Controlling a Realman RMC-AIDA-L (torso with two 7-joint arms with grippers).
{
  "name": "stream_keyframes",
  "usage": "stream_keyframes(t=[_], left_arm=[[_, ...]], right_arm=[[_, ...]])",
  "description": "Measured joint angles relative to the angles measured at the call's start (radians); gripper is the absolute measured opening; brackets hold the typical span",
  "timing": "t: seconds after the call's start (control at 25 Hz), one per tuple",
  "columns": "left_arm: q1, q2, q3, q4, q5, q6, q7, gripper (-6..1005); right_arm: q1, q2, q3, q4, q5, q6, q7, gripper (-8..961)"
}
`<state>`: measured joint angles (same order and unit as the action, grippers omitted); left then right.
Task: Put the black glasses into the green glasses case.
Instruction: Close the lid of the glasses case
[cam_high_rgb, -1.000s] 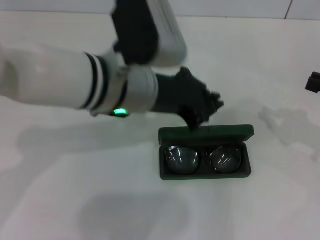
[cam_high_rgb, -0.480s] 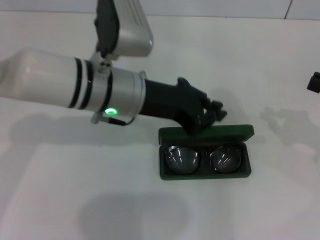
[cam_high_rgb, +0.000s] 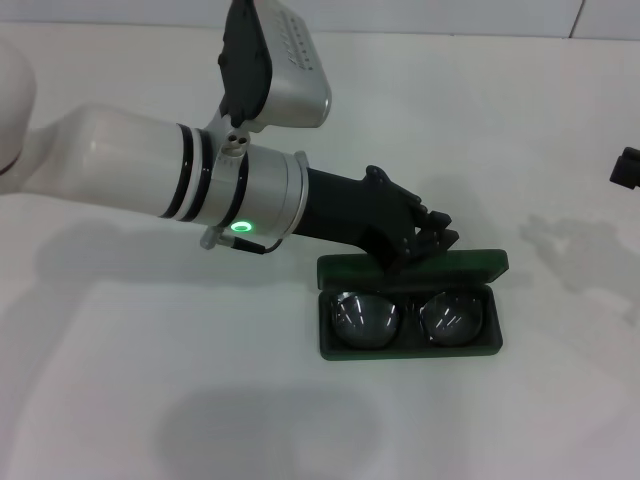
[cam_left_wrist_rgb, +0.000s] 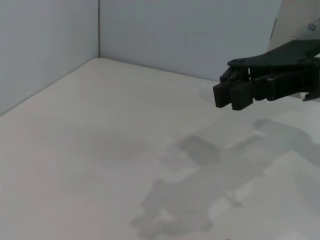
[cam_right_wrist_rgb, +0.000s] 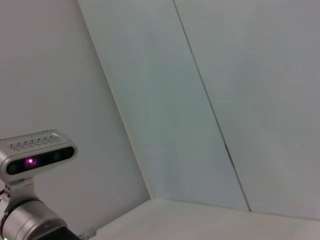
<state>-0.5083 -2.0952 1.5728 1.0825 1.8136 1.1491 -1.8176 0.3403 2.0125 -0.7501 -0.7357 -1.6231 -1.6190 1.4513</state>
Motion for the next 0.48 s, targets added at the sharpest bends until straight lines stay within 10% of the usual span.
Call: stream_keyframes(t=[0.48], left_arm=[[-0.03,0.0,0.004,-0.078,-0.002,-0.019,0.012,107]], right_arm=[[0.0,0.0,0.0,0.001,0.002,0.006,0.0,137]])
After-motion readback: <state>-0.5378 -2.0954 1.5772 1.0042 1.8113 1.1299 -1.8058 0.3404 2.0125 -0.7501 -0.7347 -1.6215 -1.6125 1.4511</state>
